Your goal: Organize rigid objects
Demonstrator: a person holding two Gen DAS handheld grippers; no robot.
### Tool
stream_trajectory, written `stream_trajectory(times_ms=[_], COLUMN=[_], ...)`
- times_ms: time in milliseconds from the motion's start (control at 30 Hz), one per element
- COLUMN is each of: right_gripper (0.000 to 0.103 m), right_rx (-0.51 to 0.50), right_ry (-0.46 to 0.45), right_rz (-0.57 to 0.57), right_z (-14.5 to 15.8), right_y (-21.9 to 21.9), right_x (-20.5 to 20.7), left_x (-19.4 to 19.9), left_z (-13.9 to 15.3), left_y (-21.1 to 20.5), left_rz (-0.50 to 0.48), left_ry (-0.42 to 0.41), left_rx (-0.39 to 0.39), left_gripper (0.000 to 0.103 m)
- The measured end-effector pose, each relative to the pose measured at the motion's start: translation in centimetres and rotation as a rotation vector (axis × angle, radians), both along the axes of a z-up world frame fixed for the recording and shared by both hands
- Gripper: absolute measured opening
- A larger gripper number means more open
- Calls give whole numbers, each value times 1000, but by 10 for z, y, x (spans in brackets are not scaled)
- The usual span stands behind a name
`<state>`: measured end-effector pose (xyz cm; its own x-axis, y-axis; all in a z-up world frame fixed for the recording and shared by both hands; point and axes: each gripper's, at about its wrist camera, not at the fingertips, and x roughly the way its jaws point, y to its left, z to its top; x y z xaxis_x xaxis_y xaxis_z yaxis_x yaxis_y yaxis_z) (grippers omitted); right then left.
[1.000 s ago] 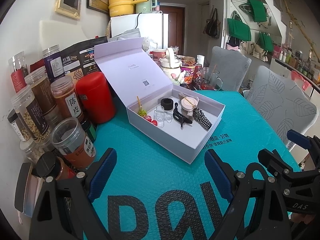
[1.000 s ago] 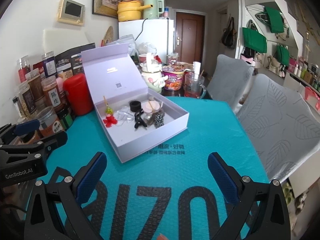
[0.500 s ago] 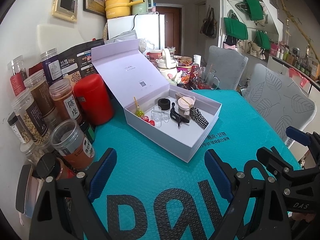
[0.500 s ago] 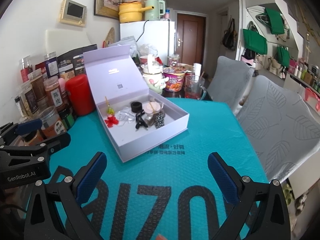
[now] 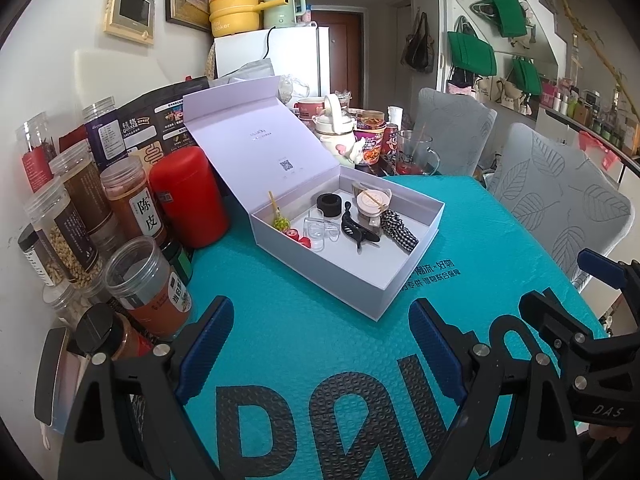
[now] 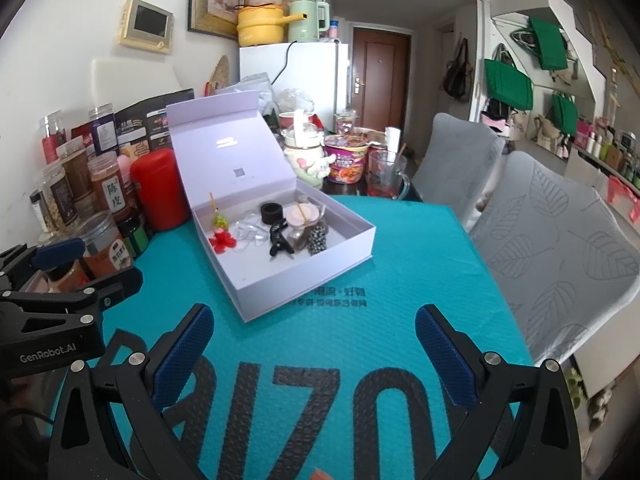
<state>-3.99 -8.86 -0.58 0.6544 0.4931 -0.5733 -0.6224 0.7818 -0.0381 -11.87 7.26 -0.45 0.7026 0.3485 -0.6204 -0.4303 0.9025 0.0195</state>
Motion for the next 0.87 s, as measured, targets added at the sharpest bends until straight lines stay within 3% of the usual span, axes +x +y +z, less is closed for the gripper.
stream_trajectory(times_ms=[867], right_gripper=[103], right_rx=[-12], right_ry=[13], right_rz=[-9], right_z=[-3], right_y=[-5], right_x=[-1], left_x=[2], left_z=[-13], left_y=[5], left_rz=[0], left_ry=[38], left_rx=[-24], left_gripper=[90])
